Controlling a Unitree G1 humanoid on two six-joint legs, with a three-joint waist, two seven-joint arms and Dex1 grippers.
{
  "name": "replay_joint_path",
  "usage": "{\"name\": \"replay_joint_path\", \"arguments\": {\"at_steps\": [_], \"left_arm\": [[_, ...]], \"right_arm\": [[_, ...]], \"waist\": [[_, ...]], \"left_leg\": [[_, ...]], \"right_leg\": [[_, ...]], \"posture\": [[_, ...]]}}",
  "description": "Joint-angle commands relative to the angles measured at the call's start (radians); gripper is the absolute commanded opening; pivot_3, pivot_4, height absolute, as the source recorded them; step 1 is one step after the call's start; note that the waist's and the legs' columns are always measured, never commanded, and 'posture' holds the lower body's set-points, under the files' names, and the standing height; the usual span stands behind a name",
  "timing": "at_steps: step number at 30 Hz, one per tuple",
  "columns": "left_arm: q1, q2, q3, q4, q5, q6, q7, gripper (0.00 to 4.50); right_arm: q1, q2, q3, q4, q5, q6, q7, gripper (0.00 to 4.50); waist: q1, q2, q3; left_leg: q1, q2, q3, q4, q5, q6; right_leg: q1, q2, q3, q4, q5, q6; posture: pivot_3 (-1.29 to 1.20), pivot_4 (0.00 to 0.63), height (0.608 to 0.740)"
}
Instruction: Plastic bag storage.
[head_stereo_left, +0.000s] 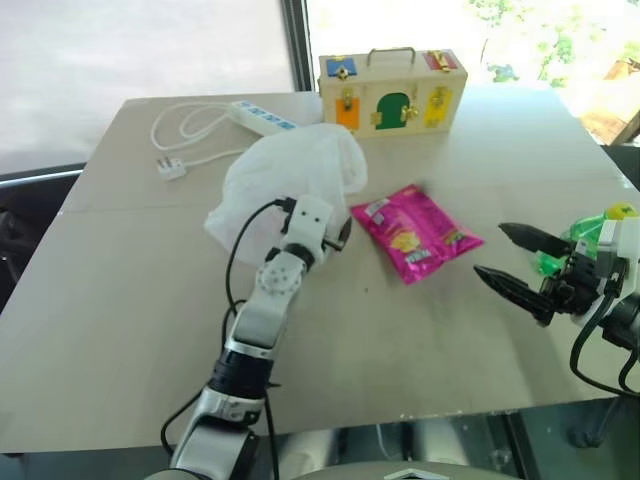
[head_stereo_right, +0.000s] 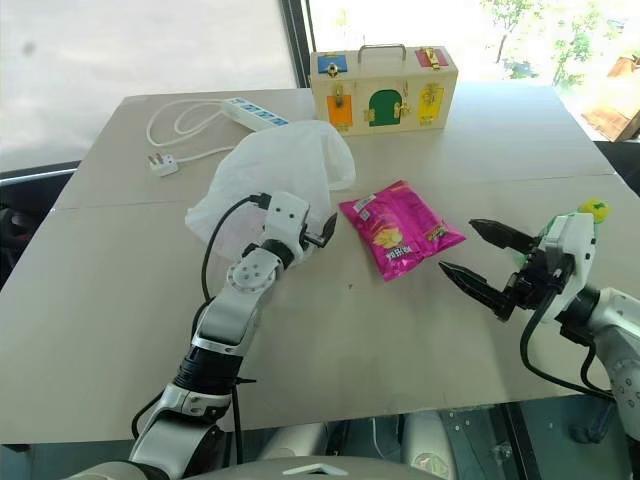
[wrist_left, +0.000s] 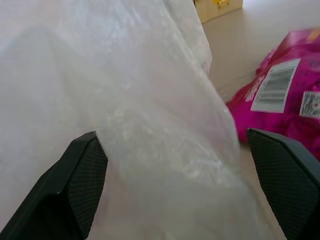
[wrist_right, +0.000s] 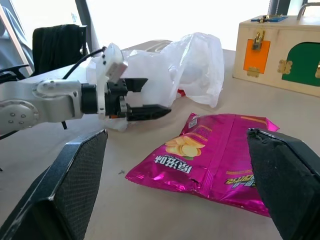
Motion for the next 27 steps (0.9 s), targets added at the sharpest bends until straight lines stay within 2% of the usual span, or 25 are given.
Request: {"name": "replay_joint_path", "arguments": {"at_steps": [1, 4, 5, 6, 7, 8, 13, 16, 18, 21, 23, 27], "left_arm": [[0.012, 0.017, -0.019, -0.026, 0.035, -0.004, -0.013, 3.17], [0.027, 0.021, -0.006, -0.042, 0.041, -0.002, -0.007, 1.70], [0.032, 0.021, 0.001, -0.048, 0.040, -0.005, -0.006, 1.51], [0.035, 0.022, 0.008, -0.055, 0.040, -0.009, -0.002, 0.87], [0.039, 0.022, 0.014, -0.066, 0.039, -0.012, 0.001, 0.61], [0.042, 0.022, 0.020, -0.075, 0.040, -0.016, 0.004, 0.03], [0.064, 0.040, 0.038, -0.119, 0.057, -0.028, 0.016, 0.03], [0.092, 0.041, 0.075, -0.179, 0.000, -0.075, -0.013, 0.03], [0.124, 0.022, 0.111, -0.253, -0.102, -0.094, -0.071, 0.03], [0.185, -0.004, 0.171, -0.366, -0.283, -0.056, -0.157, 0.03], [0.224, -0.007, 0.209, -0.431, -0.381, -0.011, -0.187, 0.03], [0.288, 0.047, 0.227, -0.512, -0.448, 0.010, -0.250, 0.03]], "right_arm": [[-0.018, 0.002, -0.015, -0.018, 0.014, -0.012, -0.005, 4.50], [-0.024, 0.002, -0.012, -0.008, 0.007, -0.015, -0.001, 4.50], [-0.026, 0.003, -0.010, -0.005, 0.004, -0.017, 0.000, 4.50], [-0.028, 0.003, -0.007, -0.002, 0.002, -0.018, 0.001, 4.50], [-0.029, 0.004, -0.007, -0.001, 0.002, -0.018, 0.002, 4.50], [-0.033, 0.004, -0.005, 0.001, 0.001, -0.018, 0.001, 4.50], [-0.043, 0.008, 0.009, 0.006, -0.010, -0.020, 0.002, 4.50], [-0.052, 0.002, 0.034, 0.016, -0.046, 0.008, -0.036, 4.50], [-0.109, 0.023, 0.052, 0.030, -0.039, 0.082, -0.155, 4.50], [-0.217, 0.060, 0.071, 0.043, 0.061, 0.227, -0.292, 4.50], [-0.293, 0.063, 0.080, 0.095, 0.117, 0.330, -0.340, 4.50], [-0.434, 0.031, 0.125, 0.261, 0.124, 0.490, -0.358, 4.50]], "waist": [[0.000, 0.000, 0.000], [0.001, 0.000, 0.000], [0.001, 0.000, 0.000], [0.000, 0.000, 0.000], [0.000, 0.000, 0.000], [-0.001, 0.000, 0.000], [-0.001, 0.000, 0.000], [-0.003, 0.000, 0.000], [-0.008, 0.000, 0.000], [-0.015, 0.000, 0.000], [-0.014, 0.000, 0.000], [-0.011, 0.000, 0.000]], "left_leg": [[0.000, 0.000, 0.000, 0.000, 0.000, 0.000], [0.000, 0.000, 0.000, 0.000, 0.000, 0.000], [0.000, 0.000, 0.000, 0.000, 0.000, 0.000], [0.000, 0.000, 0.000, 0.000, 0.000, 0.000], [0.000, 0.000, 0.000, 0.000, 0.000, 0.000], [0.000, 0.000, 0.000, 0.000, 0.000, 0.000], [0.000, 0.000, 0.000, 0.000, 0.000, 0.000], [0.000, 0.000, 0.000, 0.000, 0.000, 0.000], [0.000, 0.000, 0.000, 0.000, 0.000, 0.000], [0.000, 0.000, 0.000, 0.001, 0.000, 0.000], [0.000, 0.001, 0.000, 0.000, 0.000, 0.000], [0.000, 0.001, 0.000, 0.000, 0.000, 0.000]], "right_leg": [[0.000, 0.000, 0.000, 0.000, 0.000, 0.000], [0.000, 0.000, 0.000, 0.000, 0.000, 0.000], [0.000, 0.000, 0.000, 0.000, 0.000, 0.000], [0.000, 0.000, 0.000, 0.000, 0.000, 0.000], [0.000, 0.000, 0.000, 0.000, 0.000, 0.000], [0.000, 0.000, 0.000, 0.000, 0.000, 0.000], [0.000, 0.000, 0.000, 0.000, 0.000, 0.000], [0.000, 0.000, 0.000, 0.000, 0.000, 0.000], [0.000, -0.001, 0.000, 0.000, 0.000, 0.000], [-0.001, -0.002, 0.000, 0.001, 0.000, 0.000], [-0.001, -0.001, 0.001, 0.001, 0.000, 0.000], [-0.001, -0.001, 0.000, 0.001, 0.000, 0.000]], "posture": [[0.00, 0.150, 0.740], [0.00, 0.150, 0.740], [0.00, 0.150, 0.740], [0.00, 0.150, 0.740], [0.00, 0.150, 0.740], [0.00, 0.150, 0.740], [0.00, 0.150, 0.740], [0.00, 0.150, 0.740], [0.00, 0.150, 0.740], [0.00, 0.150, 0.740], [0.00, 0.150, 0.740], [0.00, 0.150, 0.740]]}}
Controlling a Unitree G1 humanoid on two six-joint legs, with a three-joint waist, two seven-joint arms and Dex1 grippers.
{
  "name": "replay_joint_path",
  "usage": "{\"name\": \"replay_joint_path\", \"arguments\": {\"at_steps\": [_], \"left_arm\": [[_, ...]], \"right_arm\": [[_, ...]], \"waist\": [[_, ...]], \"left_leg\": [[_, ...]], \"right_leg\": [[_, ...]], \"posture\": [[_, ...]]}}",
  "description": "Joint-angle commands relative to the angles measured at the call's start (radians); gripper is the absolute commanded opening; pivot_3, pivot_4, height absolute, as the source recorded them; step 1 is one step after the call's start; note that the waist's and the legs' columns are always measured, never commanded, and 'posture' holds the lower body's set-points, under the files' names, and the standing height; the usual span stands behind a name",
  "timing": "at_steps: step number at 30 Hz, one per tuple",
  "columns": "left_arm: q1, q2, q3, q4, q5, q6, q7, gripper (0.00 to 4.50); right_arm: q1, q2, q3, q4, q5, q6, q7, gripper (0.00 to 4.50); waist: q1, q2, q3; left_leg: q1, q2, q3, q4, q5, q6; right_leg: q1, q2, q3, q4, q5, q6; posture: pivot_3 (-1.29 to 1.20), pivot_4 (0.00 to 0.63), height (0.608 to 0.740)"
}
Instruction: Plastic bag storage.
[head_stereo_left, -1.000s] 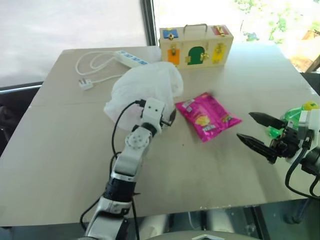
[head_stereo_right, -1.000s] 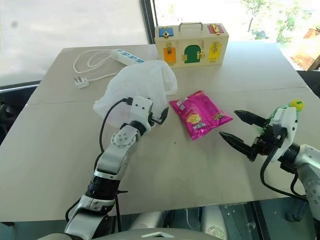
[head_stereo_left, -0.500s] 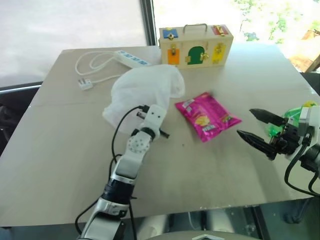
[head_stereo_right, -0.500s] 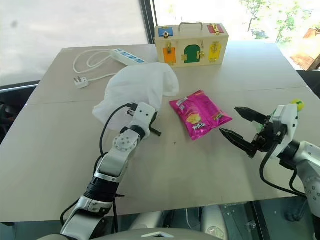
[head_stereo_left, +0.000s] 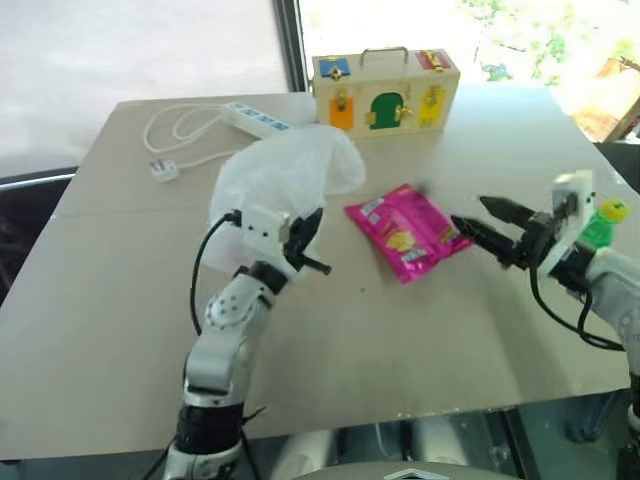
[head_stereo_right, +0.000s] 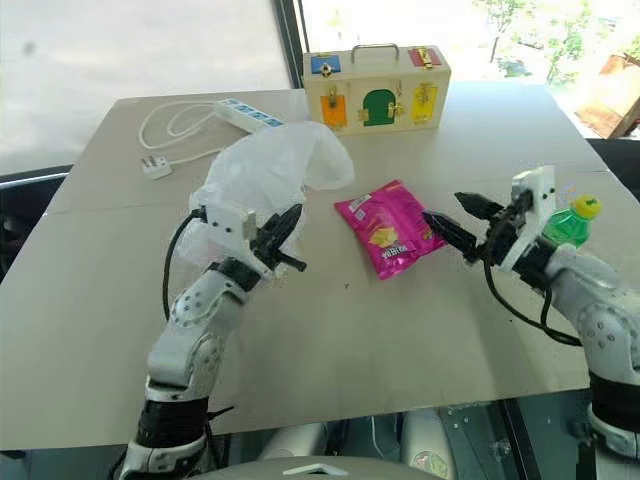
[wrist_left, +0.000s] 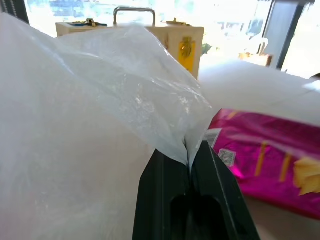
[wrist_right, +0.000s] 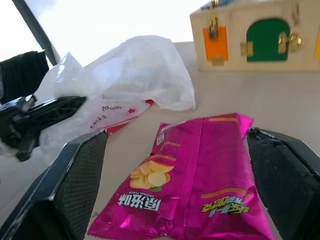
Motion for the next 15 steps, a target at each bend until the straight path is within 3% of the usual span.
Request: {"name": "replay_joint_path", "arguments": {"at_steps": [1, 5, 8, 13, 15], "left_arm": [[0.047, 0.057, 0.025, -0.109, -0.065, 0.007, -0.066, 0.03], [0.114, 0.123, 0.080, -0.161, -0.110, -0.002, -0.109, 0.03], [0.141, 0.148, 0.103, -0.179, -0.135, -0.005, -0.124, 0.03], [0.147, 0.181, 0.107, -0.167, -0.117, -0.031, -0.135, 0.03], [0.136, 0.202, 0.100, -0.133, -0.101, -0.058, -0.162, 0.00]], "right_arm": [[-0.120, -0.038, 0.040, 0.158, 0.012, 0.149, -0.006, 4.50], [-0.333, -0.003, 0.176, 0.521, -0.130, 0.165, 0.070, 4.50], [-0.423, 0.030, 0.283, 0.683, -0.243, 0.109, 0.158, 4.50], [-0.496, 0.087, 0.338, 0.771, -0.243, 0.212, 0.319, 4.50], [-0.504, 0.103, 0.349, 0.764, -0.255, 0.208, 0.358, 3.94]], "waist": [[0.000, 0.000, 0.000], [-0.007, 0.000, 0.000], [-0.010, 0.000, 0.000], [-0.016, 0.000, 0.000], [-0.019, 0.000, 0.000]], "left_leg": [[0.000, 0.000, 0.000, 0.000, 0.000, 0.000], [0.000, -0.001, 0.001, 0.000, 0.000, 0.000], [0.001, 0.000, 0.001, -0.001, 0.000, 0.000], [-0.003, 0.000, 0.000, -0.001, 0.000, 0.000], [-0.003, 0.000, 0.000, -0.001, 0.000, 0.000]], "right_leg": [[0.000, 0.000, 0.000, 0.000, 0.000, 0.000], [0.000, 0.000, 0.000, 0.000, 0.000, 0.000], [0.000, 0.000, 0.000, 0.000, 0.000, 0.000], [-0.002, -0.001, 0.000, -0.004, 0.000, 0.000], [-0.002, -0.001, -0.001, -0.005, 0.000, 0.000]], "posture": [[0.00, 0.150, 0.740], [0.00, 0.150, 0.740], [0.00, 0.150, 0.740], [0.00, 0.150, 0.740], [0.00, 0.150, 0.740]]}}
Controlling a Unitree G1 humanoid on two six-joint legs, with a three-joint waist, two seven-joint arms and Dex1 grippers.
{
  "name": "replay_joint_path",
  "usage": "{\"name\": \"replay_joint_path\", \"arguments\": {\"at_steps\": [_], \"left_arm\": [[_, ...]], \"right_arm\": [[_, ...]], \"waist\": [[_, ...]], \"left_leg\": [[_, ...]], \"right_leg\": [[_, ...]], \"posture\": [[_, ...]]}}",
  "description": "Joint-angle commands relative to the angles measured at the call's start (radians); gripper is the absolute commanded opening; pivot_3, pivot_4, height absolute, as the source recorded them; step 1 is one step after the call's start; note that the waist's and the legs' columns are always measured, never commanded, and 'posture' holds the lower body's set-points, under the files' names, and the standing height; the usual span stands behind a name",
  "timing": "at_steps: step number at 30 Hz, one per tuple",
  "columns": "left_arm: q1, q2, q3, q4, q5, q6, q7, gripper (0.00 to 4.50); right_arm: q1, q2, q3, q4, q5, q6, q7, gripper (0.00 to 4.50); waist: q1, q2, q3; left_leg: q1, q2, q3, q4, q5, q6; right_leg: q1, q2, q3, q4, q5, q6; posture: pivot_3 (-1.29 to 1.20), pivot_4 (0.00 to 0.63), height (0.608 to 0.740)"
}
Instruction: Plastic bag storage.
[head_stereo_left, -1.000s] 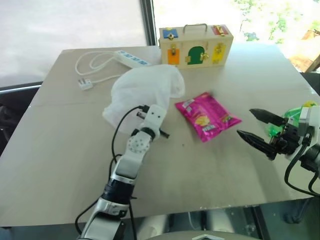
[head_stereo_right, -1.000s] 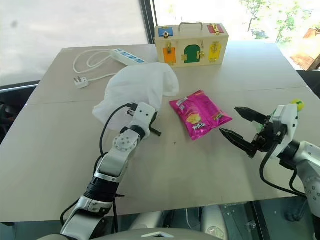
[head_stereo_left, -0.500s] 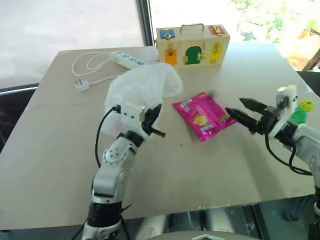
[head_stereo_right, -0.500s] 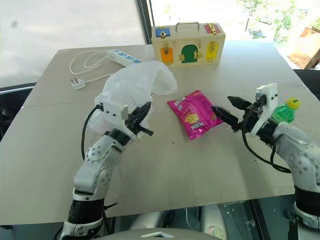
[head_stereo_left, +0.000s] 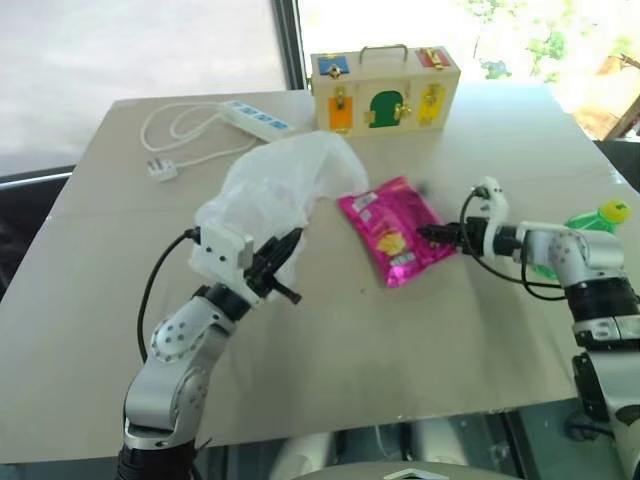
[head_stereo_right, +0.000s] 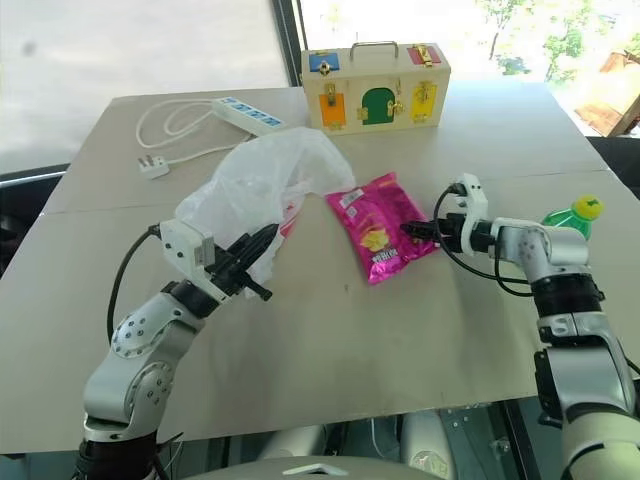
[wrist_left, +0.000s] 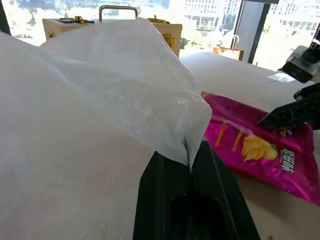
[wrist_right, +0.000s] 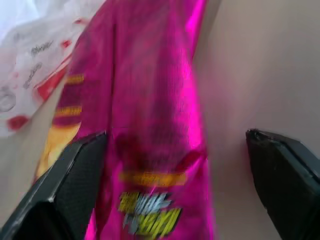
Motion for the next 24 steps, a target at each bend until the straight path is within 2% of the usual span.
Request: {"name": "replay_joint_path", "arguments": {"at_steps": [1, 4, 5, 7, 10, 13, 17, 21, 24], "left_arm": [[-0.022, 0.034, 0.007, 0.021, 0.015, -0.062, -0.047, 0.00], [-0.059, 0.055, 0.001, 0.069, 0.019, -0.080, -0.075, 0.00], [-0.071, 0.060, -0.002, 0.082, 0.022, -0.086, -0.083, 0.00], [-0.105, 0.066, -0.013, 0.118, 0.030, -0.099, -0.100, 0.00], [-0.166, 0.061, -0.035, 0.172, 0.040, -0.112, -0.115, 0.00], [-0.231, 0.044, -0.069, 0.225, 0.047, -0.130, -0.134, 0.00], [-0.348, -0.013, -0.149, 0.318, 0.065, -0.168, -0.176, 0.00], [-0.502, -0.146, -0.263, 0.462, 0.091, -0.231, -0.228, 0.00], [-0.540, -0.200, -0.316, 0.496, 0.089, -0.261, -0.283, 0.00]], "right_arm": [[-0.020, 0.020, 0.009, -0.022, -0.002, 0.017, 0.088, 3.64], [-0.023, 0.029, -0.008, -0.032, 0.000, 0.025, 0.112, 2.51], [-0.022, 0.030, -0.017, -0.035, 0.003, 0.029, 0.114, 1.95], [-0.014, 0.030, -0.044, -0.045, 0.012, 0.036, 0.106, 1.26], [0.016, 0.020, -0.120, -0.096, 0.048, 0.070, 0.080, 0.09], [0.072, -0.012, -0.206, -0.198, 0.093, 0.109, 0.057, 0.09], [0.182, -0.073, -0.377, -0.399, 0.236, 0.226, 0.029, 0.09], [0.305, -0.101, -0.596, -0.602, 0.442, 0.355, -0.068, 0.09], [0.363, -0.100, -0.676, -0.685, 0.585, 0.399, -0.149, 0.09]], "waist": [[-0.001, 0.000, 0.000], [-0.001, 0.000, 0.000], [-0.002, 0.000, 0.000], [-0.003, 0.000, 0.000], [-0.004, 0.000, 0.000], [-0.004, 0.000, 0.000], [0.001, 0.000, 0.000], [0.005, 0.000, 0.000], [0.001, 0.000, 0.000]], "left_leg": [[0.000, 0.000, 0.000, 0.000, 0.000, 0.000], [0.000, 0.000, -0.001, 0.000, 0.000, 0.000], [0.000, 0.000, -0.001, 0.001, 0.000, 0.000], [-0.001, 0.000, -0.001, 0.001, 0.000, 0.000], [-0.001, 0.000, -0.002, 0.001, 0.000, 0.000], [-0.008, -0.001, -0.004, 0.004, 0.000, 0.000], [-0.013, -0.003, -0.007, 0.007, 0.000, 0.000], [-0.017, -0.003, -0.008, 0.013, 0.000, 0.000], [-0.018, -0.003, -0.007, 0.016, 0.000, 0.000]], "right_leg": [[0.000, 0.000, 0.000, 0.000, 0.000, 0.000], [0.000, 0.000, -0.001, 0.001, 0.000, 0.000], [0.000, 0.000, -0.002, 0.001, 0.000, 0.000], [0.000, 0.000, -0.002, 0.001, 0.000, 0.000], [-0.001, 0.000, -0.002, 0.001, 0.000, 0.000], [-0.006, -0.001, -0.004, 0.002, 0.000, 0.000], [-0.011, -0.002, -0.008, 0.007, 0.000, 0.000], [-0.011, -0.003, -0.011, 0.007, 0.000, 0.000], [-0.011, -0.003, -0.010, 0.009, 0.000, 0.000]], "posture": [[0.00, 0.150, 0.740], [0.00, 0.150, 0.740], [0.00, 0.150, 0.740], [0.00, 0.150, 0.740], [0.00, 0.150, 0.740], [0.00, 0.150, 0.740], [0.00, 0.150, 0.740], [0.00, 0.150, 0.740], [0.00, 0.150, 0.740]]}}
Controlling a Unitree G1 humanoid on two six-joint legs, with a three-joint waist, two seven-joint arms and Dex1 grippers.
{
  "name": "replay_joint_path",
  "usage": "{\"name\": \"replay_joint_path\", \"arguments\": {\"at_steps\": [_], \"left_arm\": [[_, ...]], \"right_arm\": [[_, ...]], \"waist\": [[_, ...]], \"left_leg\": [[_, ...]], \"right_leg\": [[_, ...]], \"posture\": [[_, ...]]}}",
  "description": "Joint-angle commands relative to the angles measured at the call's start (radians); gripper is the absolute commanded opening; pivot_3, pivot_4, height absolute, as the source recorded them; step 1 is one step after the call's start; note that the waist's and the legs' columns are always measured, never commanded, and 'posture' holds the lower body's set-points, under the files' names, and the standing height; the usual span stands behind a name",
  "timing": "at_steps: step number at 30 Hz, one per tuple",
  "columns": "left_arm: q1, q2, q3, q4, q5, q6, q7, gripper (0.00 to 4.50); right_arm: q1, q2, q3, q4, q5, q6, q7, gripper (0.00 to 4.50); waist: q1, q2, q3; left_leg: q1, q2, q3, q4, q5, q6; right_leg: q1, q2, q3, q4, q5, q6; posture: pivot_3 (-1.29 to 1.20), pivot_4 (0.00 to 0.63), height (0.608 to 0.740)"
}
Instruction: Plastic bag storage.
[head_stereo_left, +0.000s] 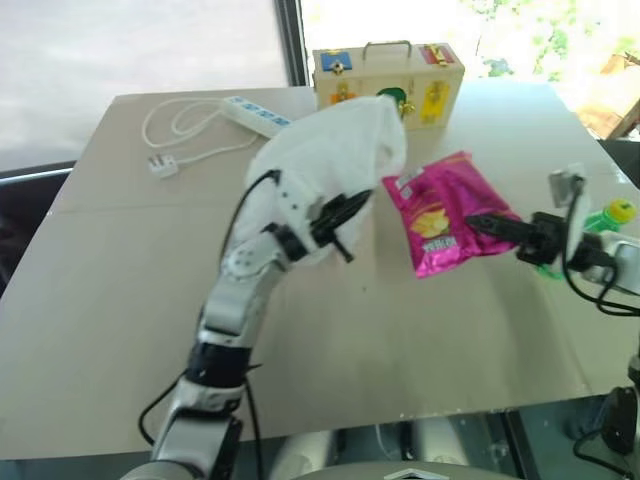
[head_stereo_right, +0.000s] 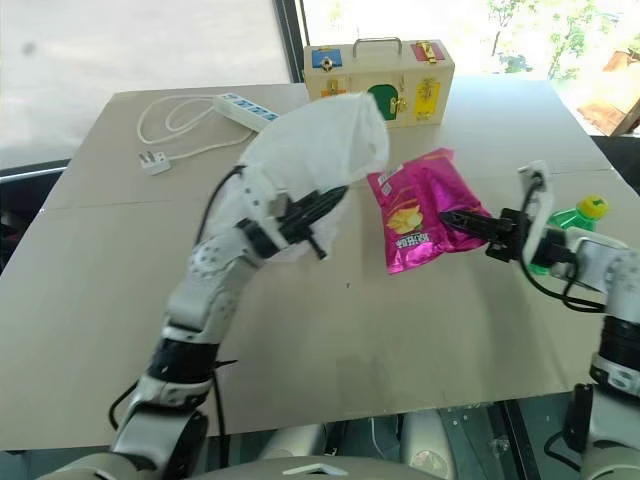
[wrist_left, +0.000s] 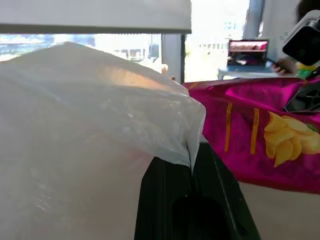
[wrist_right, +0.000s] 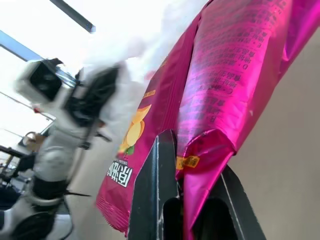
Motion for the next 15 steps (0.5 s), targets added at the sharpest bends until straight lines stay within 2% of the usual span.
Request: {"name": "replay_joint_path", "arguments": {"at_steps": [1, 5, 9, 12, 15], "left_arm": [[-0.025, -0.026, -0.048, 0.002, -0.003, -0.053, -0.074, 0.00], [-0.016, -0.011, 0.002, -0.004, -0.044, -0.045, -0.094, 0.00], [-0.012, 0.003, 0.101, 0.017, -0.114, -0.005, -0.068, 0.00], [0.007, 0.009, 0.135, -0.034, -0.205, 0.068, -0.094, 0.00], [0.039, 0.026, 0.142, -0.078, -0.265, 0.116, -0.133, 0.00]], "right_arm": [[0.041, -0.011, -0.101, -0.105, 0.184, 0.040, -0.087, 0.09], [0.120, -0.049, -0.144, -0.131, 0.408, 0.016, -0.185, 0.09], [0.165, -0.100, -0.063, -0.136, 0.611, -0.046, -0.261, 0.09], [0.136, -0.078, 0.061, -0.102, 0.590, -0.068, -0.264, 0.09], [0.076, -0.061, 0.173, -0.032, 0.502, -0.069, -0.201, 0.09]], "waist": [[-0.009, 0.000, 0.000], [-0.014, 0.000, 0.000], [-0.015, 0.000, 0.000], [-0.014, -0.001, -0.001], [-0.014, -0.001, -0.001]], "left_leg": [[0.000, 0.000, 0.002, 0.000, 0.000, 0.000], [0.004, 0.001, 0.005, -0.002, 0.000, 0.000], [0.005, 0.001, 0.006, -0.002, 0.000, 0.000], [0.006, 0.002, 0.006, -0.001, 0.000, 0.000], [0.006, 0.001, 0.006, -0.001, 0.000, 0.000]], "right_leg": [[0.000, 0.000, 0.002, 0.001, 0.000, 0.000], [0.000, 0.001, 0.006, 0.003, 0.000, 0.000], [0.001, 0.001, 0.007, 0.003, 0.000, 0.001], [0.002, 0.002, 0.007, 0.002, 0.001, 0.001], [0.002, 0.002, 0.006, 0.002, 0.001, 0.001]], "posture": [[0.00, 0.150, 0.740], [0.00, 0.150, 0.740], [0.00, 0.150, 0.740], [0.00, 0.150, 0.740], [0.00, 0.150, 0.740]]}}
